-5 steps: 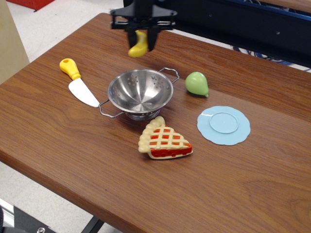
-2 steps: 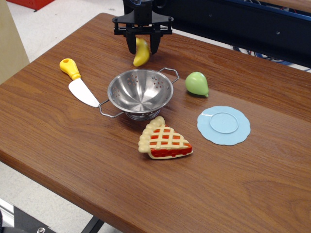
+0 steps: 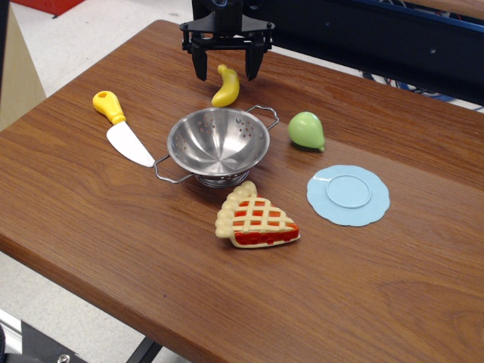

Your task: Take banana out of colander

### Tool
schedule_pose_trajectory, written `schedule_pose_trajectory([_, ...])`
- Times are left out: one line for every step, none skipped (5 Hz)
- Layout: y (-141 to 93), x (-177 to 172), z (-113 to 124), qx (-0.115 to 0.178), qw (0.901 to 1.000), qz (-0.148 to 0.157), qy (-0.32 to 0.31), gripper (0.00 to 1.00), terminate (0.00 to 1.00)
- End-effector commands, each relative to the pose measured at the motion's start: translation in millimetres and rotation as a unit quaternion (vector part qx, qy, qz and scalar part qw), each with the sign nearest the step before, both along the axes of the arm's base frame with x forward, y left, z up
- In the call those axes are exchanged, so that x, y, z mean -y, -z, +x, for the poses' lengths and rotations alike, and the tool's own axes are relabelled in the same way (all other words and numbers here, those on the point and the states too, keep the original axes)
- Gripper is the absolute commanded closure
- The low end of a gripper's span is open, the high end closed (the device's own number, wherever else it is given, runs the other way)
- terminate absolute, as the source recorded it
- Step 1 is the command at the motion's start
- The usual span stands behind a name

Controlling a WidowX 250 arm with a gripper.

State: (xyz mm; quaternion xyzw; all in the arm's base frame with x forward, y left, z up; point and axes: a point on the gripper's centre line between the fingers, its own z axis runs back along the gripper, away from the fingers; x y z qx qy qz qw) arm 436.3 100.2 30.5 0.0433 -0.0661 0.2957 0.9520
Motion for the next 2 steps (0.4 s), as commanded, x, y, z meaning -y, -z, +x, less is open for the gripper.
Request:
schedule_pose_trajectory([-76,4,1,0.068,0.9975,-0.019,0.004,0.0,0.0])
schedule_pose_trajectory([-96,12,-8,0.079,0.9963,-0.035,0.005,0.0,0.0])
